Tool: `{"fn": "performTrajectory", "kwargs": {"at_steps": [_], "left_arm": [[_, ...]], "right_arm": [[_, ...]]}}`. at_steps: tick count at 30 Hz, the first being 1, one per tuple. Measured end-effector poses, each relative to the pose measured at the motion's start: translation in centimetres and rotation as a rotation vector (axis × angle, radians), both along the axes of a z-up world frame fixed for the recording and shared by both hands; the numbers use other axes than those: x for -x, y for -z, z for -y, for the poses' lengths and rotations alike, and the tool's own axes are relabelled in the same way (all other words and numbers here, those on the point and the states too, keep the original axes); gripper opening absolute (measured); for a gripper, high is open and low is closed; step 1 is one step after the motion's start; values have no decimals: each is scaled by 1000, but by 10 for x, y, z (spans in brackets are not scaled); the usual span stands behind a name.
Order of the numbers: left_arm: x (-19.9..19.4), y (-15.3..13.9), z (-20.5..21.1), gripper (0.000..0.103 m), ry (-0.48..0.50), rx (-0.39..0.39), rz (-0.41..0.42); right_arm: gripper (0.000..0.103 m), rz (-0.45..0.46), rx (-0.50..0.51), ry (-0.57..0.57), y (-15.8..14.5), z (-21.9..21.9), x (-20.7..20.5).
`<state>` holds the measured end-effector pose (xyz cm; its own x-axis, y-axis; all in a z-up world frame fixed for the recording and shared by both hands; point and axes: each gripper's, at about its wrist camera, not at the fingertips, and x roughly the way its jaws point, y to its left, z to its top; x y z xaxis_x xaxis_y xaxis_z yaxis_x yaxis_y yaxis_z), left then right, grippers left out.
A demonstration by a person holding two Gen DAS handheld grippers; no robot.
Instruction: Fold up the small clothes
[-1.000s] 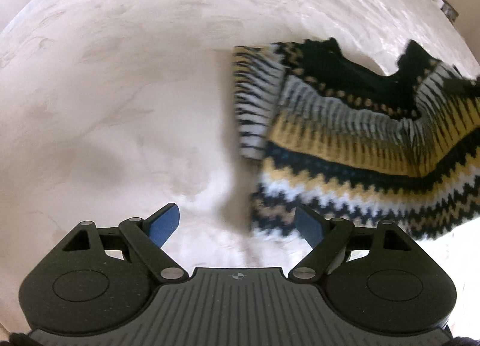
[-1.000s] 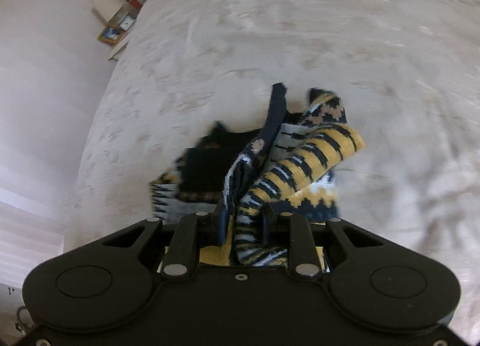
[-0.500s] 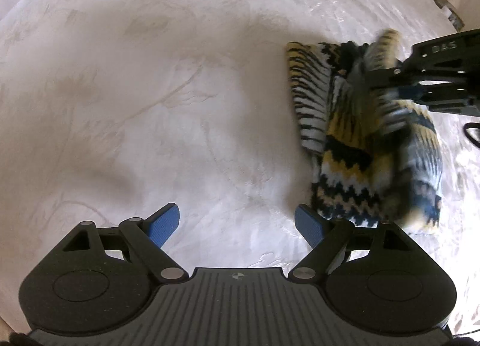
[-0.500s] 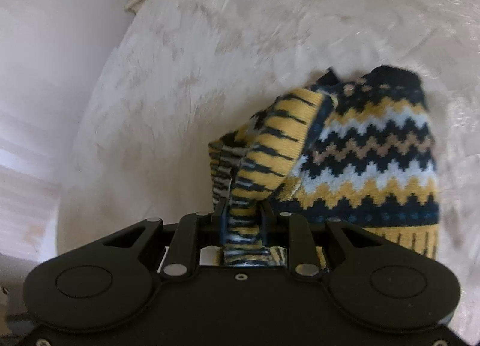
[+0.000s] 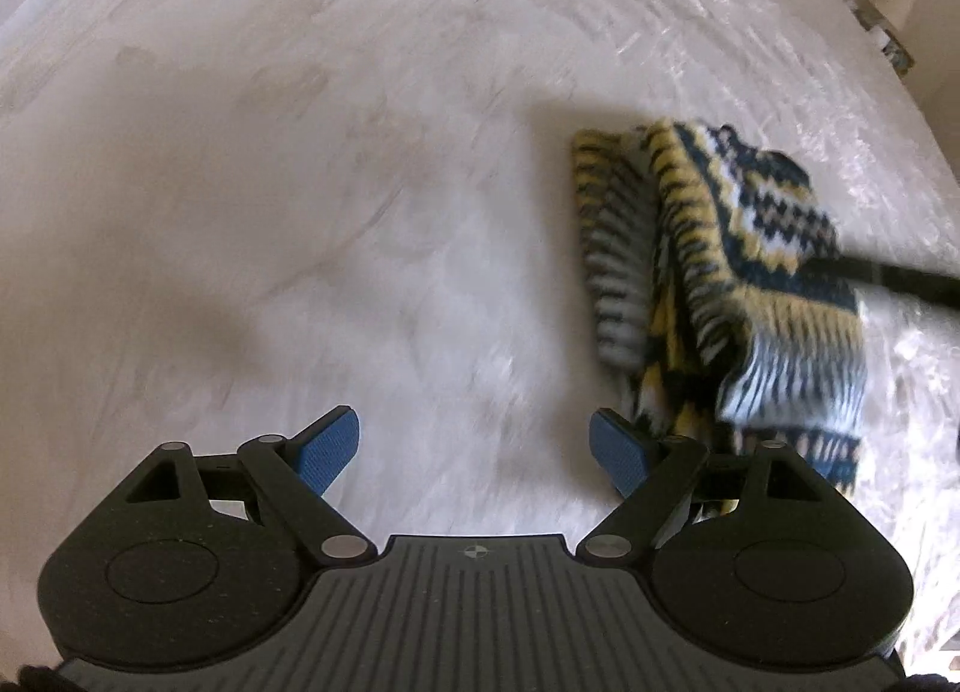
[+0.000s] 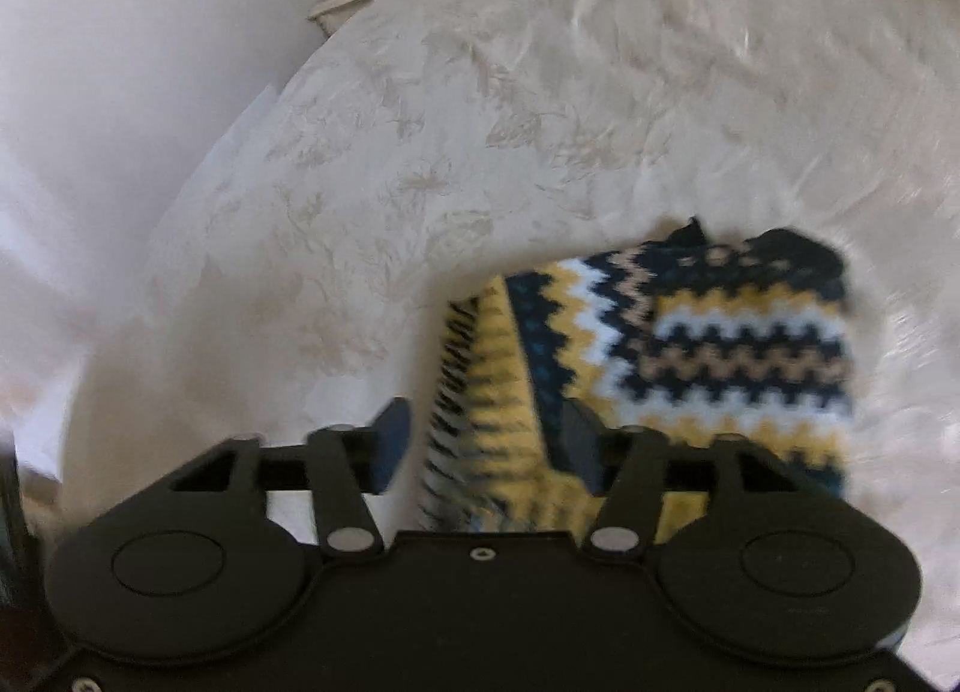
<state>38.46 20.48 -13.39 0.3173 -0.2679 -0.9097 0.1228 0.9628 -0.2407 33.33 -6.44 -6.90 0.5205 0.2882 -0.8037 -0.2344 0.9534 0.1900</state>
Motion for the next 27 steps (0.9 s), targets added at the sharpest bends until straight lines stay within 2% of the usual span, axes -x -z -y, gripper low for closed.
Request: {"fn": "performTrajectory", "kwargs": {"at_steps": [5, 10, 15, 18, 19, 21, 23, 27], "left_arm": [[-25, -6, 16, 84, 23, 66, 4], [-46, -9, 33, 84, 34, 147, -33], [-57, -13, 49, 84, 70, 190, -61], [-61, -12, 58, 84, 97, 200, -75], [-63, -11, 60, 84, 104, 204, -79], [-65, -9, 65, 84, 114, 217, -89], [-69, -6, 71, 84, 122, 236, -102], [-82, 4, 86, 84, 120, 263, -120]], "right_arm": [[78, 32, 161, -98, 10, -9, 45], [87, 101, 330, -194, 27, -34, 87], [87, 168, 467, -360, 44, -66, 111], [85, 194, 524, -396, 56, -78, 111], [82, 194, 547, -397, 59, -81, 109], [65, 172, 590, -393, 66, -83, 102], [16, 122, 537, -353, 64, -76, 92], [16, 134, 424, -191, 42, -49, 82]]}}
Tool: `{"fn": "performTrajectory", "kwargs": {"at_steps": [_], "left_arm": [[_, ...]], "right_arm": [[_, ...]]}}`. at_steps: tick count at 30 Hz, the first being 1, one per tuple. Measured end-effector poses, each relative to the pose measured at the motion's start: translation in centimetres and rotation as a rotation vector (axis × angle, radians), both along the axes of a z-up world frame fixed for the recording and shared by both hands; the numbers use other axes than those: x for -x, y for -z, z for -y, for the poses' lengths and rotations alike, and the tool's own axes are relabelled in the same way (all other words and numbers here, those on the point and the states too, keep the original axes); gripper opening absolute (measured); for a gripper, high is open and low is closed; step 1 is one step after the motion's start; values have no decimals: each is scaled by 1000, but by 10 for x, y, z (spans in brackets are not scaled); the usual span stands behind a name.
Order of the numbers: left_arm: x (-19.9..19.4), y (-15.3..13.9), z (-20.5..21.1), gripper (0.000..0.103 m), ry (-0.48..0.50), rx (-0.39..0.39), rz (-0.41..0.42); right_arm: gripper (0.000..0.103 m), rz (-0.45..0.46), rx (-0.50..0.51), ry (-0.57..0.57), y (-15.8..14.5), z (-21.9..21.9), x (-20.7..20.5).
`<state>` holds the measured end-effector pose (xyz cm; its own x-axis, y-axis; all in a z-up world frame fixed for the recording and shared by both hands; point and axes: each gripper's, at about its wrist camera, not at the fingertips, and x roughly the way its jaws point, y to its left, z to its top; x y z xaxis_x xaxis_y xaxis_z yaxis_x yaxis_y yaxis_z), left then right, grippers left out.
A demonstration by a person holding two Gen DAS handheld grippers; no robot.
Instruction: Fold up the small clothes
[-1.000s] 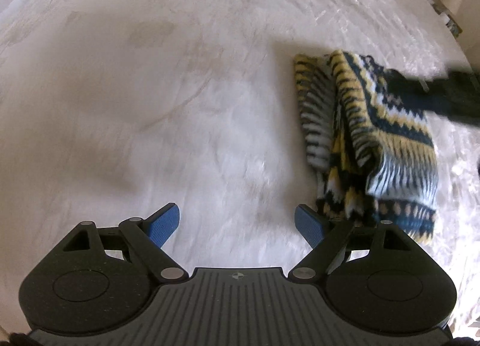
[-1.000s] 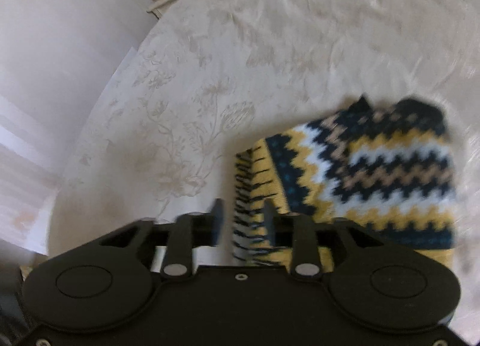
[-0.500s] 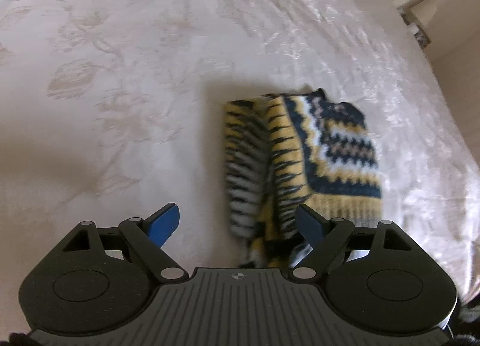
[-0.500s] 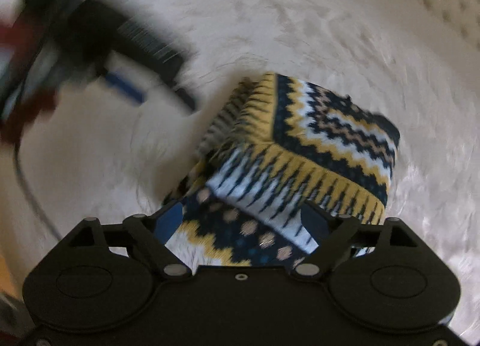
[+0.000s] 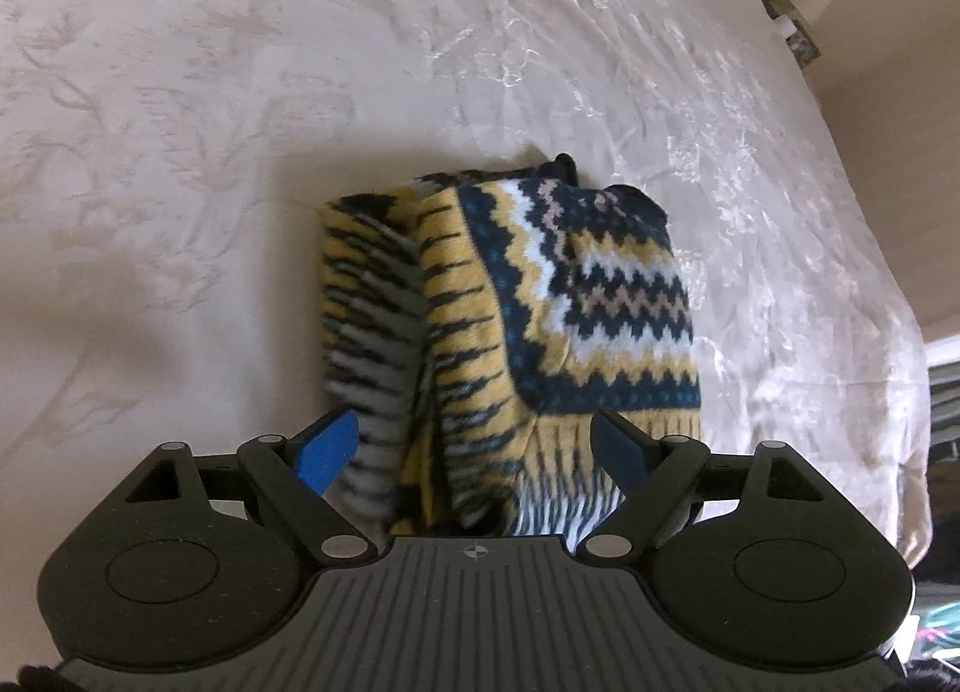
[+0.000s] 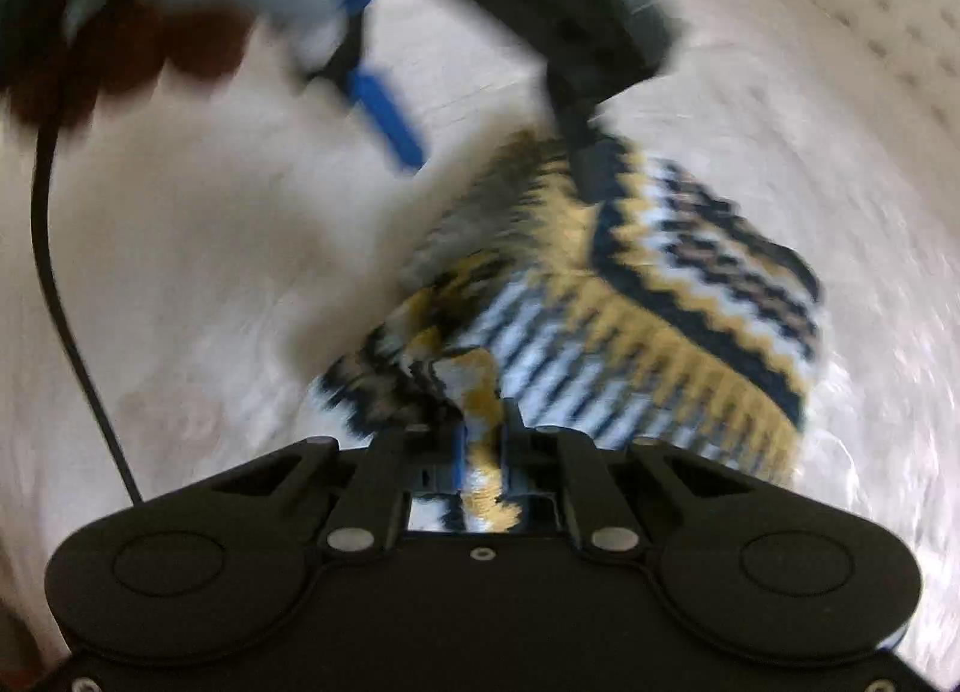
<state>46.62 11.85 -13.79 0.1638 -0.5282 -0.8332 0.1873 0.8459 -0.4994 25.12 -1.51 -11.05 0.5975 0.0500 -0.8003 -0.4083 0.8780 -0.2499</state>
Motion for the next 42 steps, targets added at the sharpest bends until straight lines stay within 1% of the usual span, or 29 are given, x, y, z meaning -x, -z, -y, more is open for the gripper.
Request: {"fn": "performTrajectory", "kwargs": {"at_steps": [2, 4, 5, 6, 7, 8, 10, 12, 14, 15, 17, 19, 22, 24, 25, 27, 28, 29, 30, 31, 32, 33, 34, 35, 37, 39, 40, 42], "left_arm": [[-8, 6, 6, 84, -11, 14, -5], [-16, 11, 12, 83, -20, 19, -3], [-20, 12, 15, 82, -18, 19, 3], [-23, 14, 18, 78, -12, 16, 10], [-26, 15, 21, 61, -3, 15, 10], [-28, 17, 24, 49, 4, 8, 4], [-33, 21, 28, 42, 15, -8, -12], [-34, 23, 29, 33, 11, -4, 3], [-34, 22, 26, 13, 2, 11, 22], [-33, 21, 24, 11, -3, 25, 33], [-30, 15, 24, 10, 0, 13, 66], [-26, 3, 23, 9, 18, -2, 121], [-22, -17, 13, 9, 19, 15, 181], [-25, -19, 5, 9, 24, 8, 174], [-26, -16, 2, 9, 22, -8, 167], [-30, -6, -2, 9, 24, -64, 160], [-31, 2, -2, 9, 23, -92, 151], [-33, 8, -4, 10, 20, -114, 136], [-34, 15, -6, 12, 15, -127, 116], [-35, 19, -9, 13, 5, -130, 97], [-33, 21, -11, 16, -7, -124, 91], [-31, 20, -14, 19, -17, -121, 95], [-29, 17, -15, 27, -26, -132, 104], [-26, 13, -15, 28, -30, -143, 120], [-21, 2, -17, 28, -35, -158, 168], [-17, -10, -14, 28, -34, -186, 229], [-14, -19, -12, 29, -25, -190, 260], [-7, -32, -3, 33, -1, -180, 306]], "right_arm": [[16, 4, -37, 20, -7, 8, 0], [16, 3, -51, 27, -10, 12, 0], [16, 2, -56, 28, -11, 12, 1], [16, -4, -64, 31, -12, 13, 2], [16, -8, -73, 35, -11, 13, 2], [16, -11, -83, 41, -10, 13, 2], [16, -16, -100, 50, -9, 14, 3], [16, -22, -111, 53, -8, 14, 4], [16, -24, -121, 59, -9, 14, 5], [16, -23, -128, 63, -10, 15, 6], [16, -24, -145, 72, -13, 16, 7], [16, -21, -168, 78, -17, 17, 8], [15, -2, -236, 82, -30, 17, 14], [15, -2, -264, 70, -34, 12, 16], [15, -10, -263, 57, -33, 7, 16], [15, -45, -240, 27, -21, -4, 12], [18, -69, -228, 19, -13, -8, 8], [23, -101, -221, 15, -4, -11, 4], [24, -136, -223, 18, 4, -12, 0], [27, -152, -236, 26, 9, -11, -2], [28, -165, -252, 36, 11, -8, -4], [29, -174, -275, 51, 10, -4, -5], [35, -174, -298, 60, 7, 1, -4], [49, -171, -321, 69, 4, 7, -4], [61, -161, -367, 91, -5, 22, 0], [62, -153, -402, 123, -12, 38, 2], [62, -147, -415, 141, -14, 45, 4], [67, -130, -447, 182, -21, 60, 7]]}}
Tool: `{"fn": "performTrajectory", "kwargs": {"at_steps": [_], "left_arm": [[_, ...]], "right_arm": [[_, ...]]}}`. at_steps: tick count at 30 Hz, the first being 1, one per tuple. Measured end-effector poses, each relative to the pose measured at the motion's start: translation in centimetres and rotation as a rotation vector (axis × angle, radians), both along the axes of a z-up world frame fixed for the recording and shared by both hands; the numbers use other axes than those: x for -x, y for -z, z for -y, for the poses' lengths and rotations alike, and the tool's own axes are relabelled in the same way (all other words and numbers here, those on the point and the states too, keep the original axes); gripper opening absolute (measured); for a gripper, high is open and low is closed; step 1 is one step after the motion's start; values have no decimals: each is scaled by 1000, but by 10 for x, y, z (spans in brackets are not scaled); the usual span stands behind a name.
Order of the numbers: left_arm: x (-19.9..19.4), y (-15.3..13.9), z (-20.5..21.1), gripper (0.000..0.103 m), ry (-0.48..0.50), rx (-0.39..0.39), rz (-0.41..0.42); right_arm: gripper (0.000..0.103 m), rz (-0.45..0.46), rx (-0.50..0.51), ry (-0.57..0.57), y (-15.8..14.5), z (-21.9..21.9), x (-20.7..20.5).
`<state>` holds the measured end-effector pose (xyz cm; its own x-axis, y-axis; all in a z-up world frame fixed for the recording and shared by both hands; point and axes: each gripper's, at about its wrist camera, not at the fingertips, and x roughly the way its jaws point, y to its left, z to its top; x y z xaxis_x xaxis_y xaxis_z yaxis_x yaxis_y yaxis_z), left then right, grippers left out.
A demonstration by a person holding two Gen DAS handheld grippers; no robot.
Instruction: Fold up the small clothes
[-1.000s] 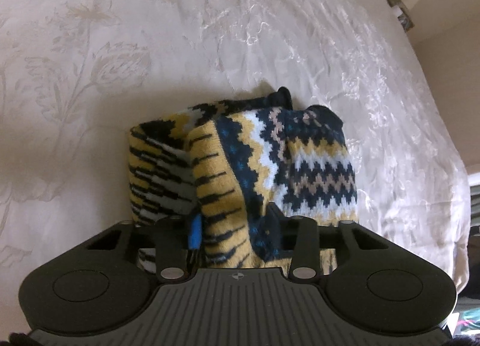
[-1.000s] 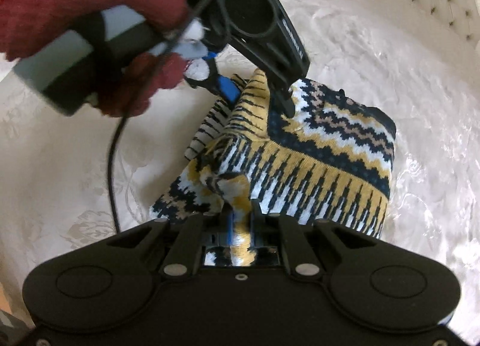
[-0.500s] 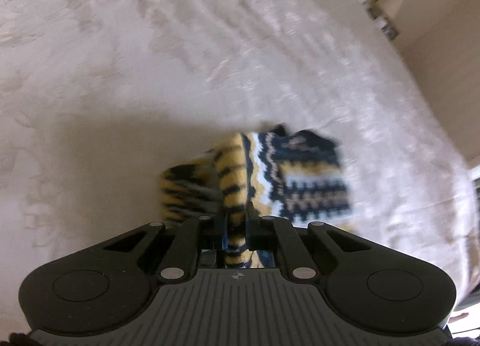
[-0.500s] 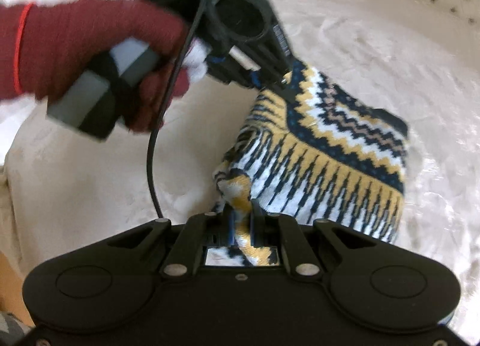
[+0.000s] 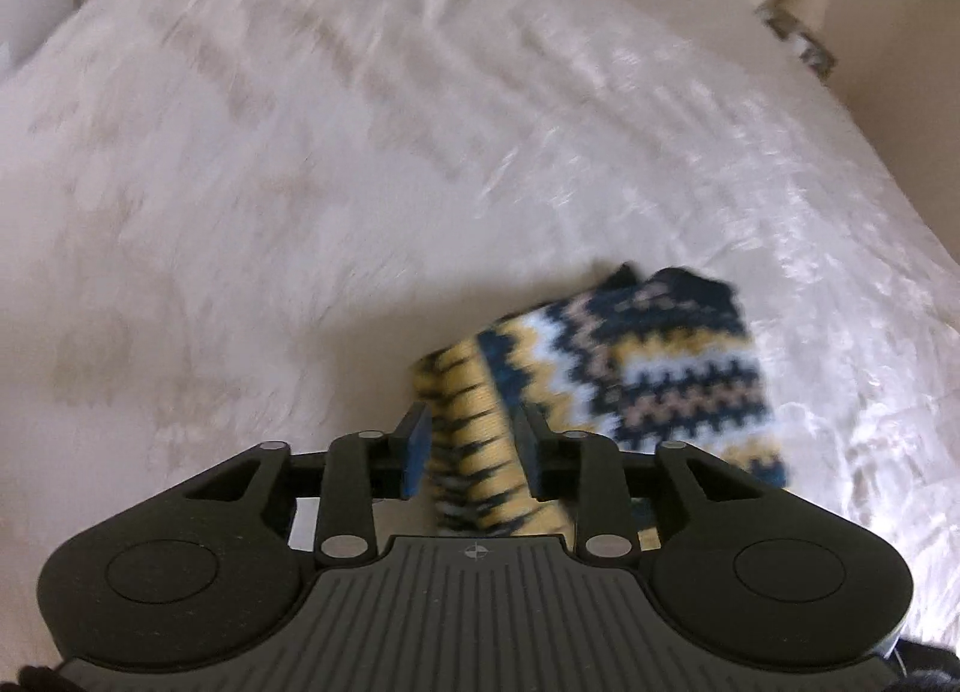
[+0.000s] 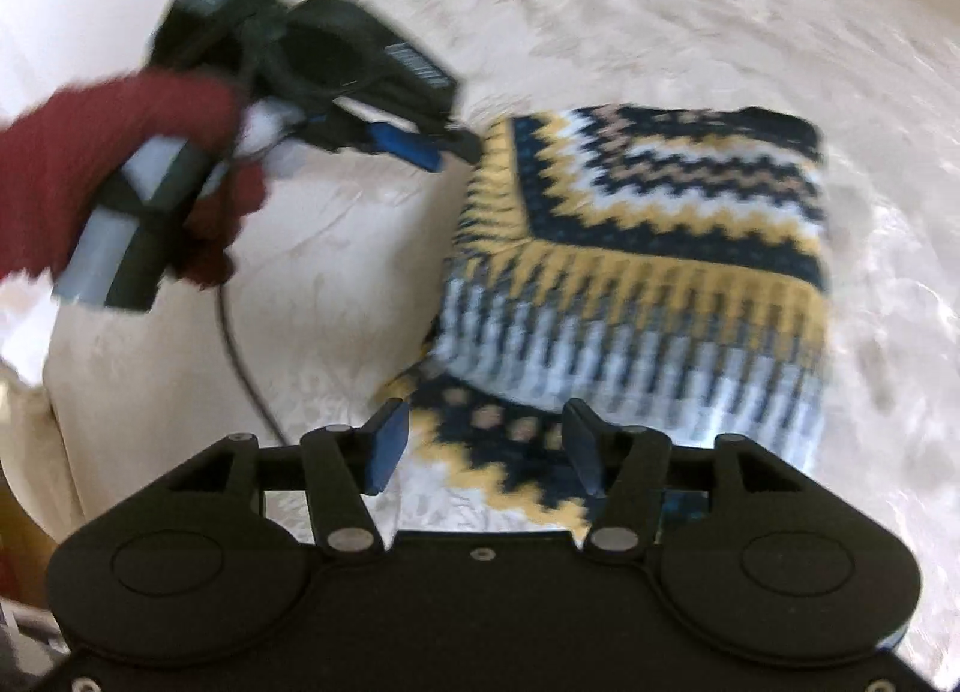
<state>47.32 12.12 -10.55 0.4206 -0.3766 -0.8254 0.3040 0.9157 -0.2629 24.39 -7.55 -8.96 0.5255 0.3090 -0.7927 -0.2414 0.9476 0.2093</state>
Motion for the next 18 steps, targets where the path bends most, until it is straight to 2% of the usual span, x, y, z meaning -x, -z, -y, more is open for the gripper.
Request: {"fn": "performTrajectory", "kwargs": {"at_steps": [1, 4, 9, 13, 18], "left_arm": [[2, -3, 3, 36, 14, 7, 12], [11, -9, 23, 44, 69, 24, 23], [20, 12, 53, 45, 112, -3, -48], [28, 40, 50, 45, 109, -29, -127], [34, 51, 44, 45, 134, -40, -92]], "right_arm": [[71, 6, -12, 24, -2, 7, 1], [72, 20, -18, 97, -9, 25, -4], [76, 3, 4, 237, -9, 56, -17], [76, -19, 7, 312, -7, 77, -26], [76, -42, -14, 377, -5, 101, -49]]}}
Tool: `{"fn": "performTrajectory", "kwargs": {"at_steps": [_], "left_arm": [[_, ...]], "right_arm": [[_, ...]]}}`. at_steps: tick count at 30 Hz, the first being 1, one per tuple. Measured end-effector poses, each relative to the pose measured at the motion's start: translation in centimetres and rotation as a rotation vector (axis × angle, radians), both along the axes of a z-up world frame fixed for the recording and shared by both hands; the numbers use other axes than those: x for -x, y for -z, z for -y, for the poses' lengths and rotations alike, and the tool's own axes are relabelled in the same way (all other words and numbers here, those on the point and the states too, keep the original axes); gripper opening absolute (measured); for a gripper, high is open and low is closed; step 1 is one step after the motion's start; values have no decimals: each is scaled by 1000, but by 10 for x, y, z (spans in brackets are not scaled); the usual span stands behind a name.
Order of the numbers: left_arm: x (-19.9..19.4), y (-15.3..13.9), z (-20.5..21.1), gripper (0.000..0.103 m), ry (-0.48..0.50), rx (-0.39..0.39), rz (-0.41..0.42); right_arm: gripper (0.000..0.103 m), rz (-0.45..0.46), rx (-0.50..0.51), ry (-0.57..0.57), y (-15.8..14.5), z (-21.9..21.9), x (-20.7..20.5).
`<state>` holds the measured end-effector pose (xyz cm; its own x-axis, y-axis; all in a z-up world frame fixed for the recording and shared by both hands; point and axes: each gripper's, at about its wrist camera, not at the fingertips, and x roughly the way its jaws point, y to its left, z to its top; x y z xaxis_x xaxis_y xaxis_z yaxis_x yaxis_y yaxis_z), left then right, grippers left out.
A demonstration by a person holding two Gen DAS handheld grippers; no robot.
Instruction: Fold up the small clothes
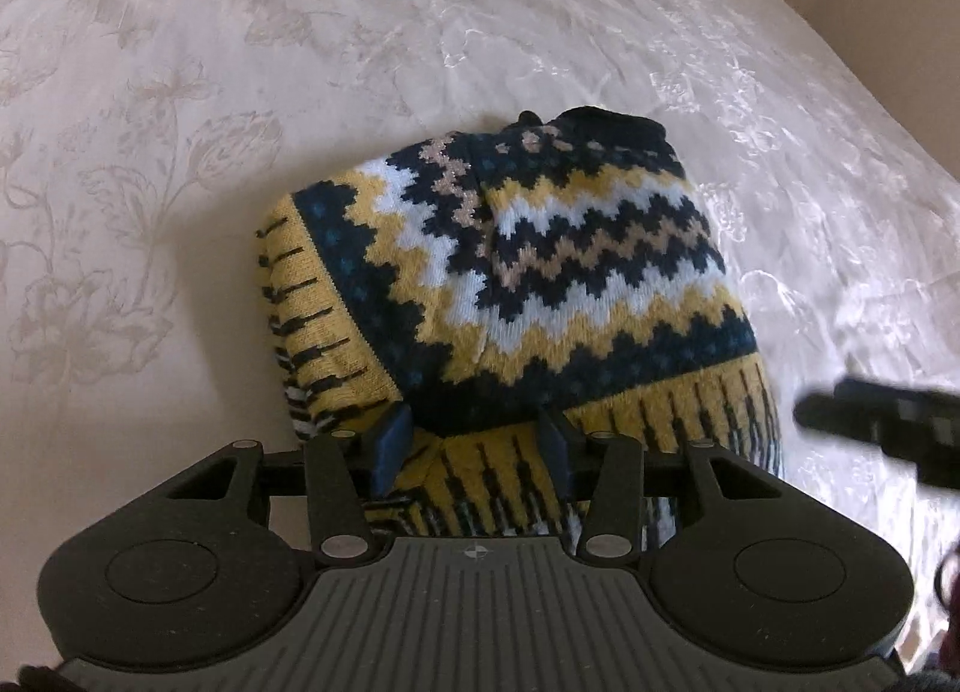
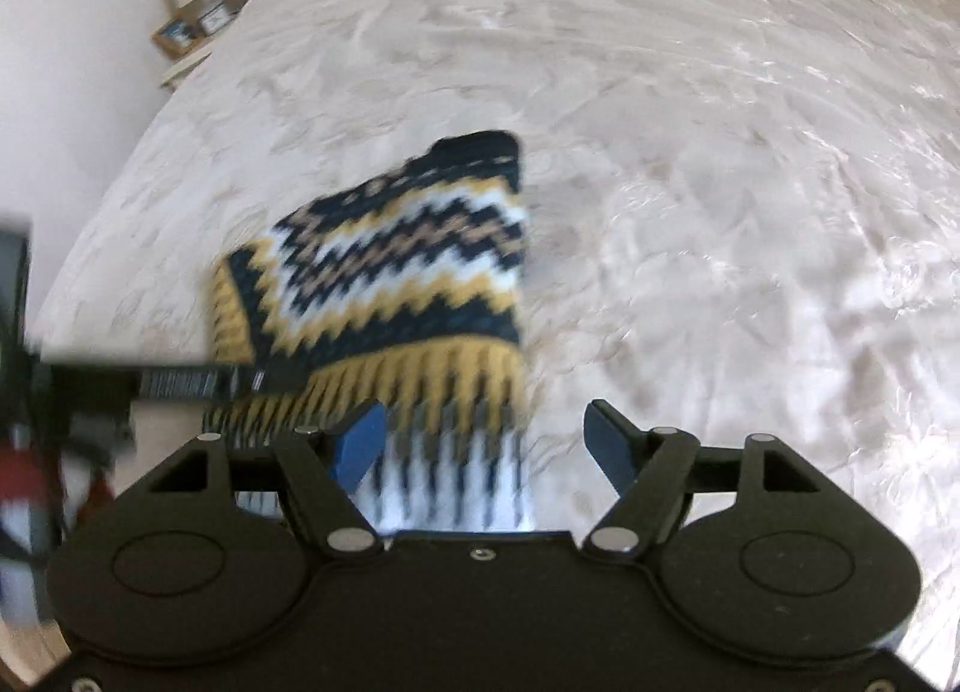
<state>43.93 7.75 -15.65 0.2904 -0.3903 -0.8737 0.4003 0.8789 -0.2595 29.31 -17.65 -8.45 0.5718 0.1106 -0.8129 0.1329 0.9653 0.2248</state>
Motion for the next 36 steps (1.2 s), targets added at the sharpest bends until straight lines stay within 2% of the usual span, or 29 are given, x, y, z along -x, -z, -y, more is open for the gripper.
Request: {"fn": "performTrajectory", "kwargs": {"at_steps": [6, 13, 16, 18, 21, 22, 26, 33, 36], "left_arm": [[-6, 1, -5, 45, -20, 15, -26], [-9, 2, -2, 45, -29, 18, -48], [-11, 3, 0, 45, -27, 12, -55], [-11, 3, 1, 45, -25, 8, -57], [-13, 4, 1, 45, -30, 10, -60], [-13, 4, 1, 45, -32, 12, -62], [-11, -4, -6, 45, -63, 41, -75], [13, -7, -33, 46, -121, 75, -94], [20, -6, -39, 57, -152, 42, -107]], "right_arm": [[76, -9, -12, 45, 6, 18, -44], [77, -65, -57, 91, 30, 23, -93], [84, -113, -47, 85, 45, 17, -110], [84, -147, -28, 66, 54, 10, -120], [89, -168, 15, 32, 62, -2, -131], [92, -172, 28, 19, 63, -5, -134], [93, -168, 46, -26, 62, -10, -138], [93, -146, -61, -37, 62, 11, -126], [93, -133, -100, -57, 62, 15, -120]]}}
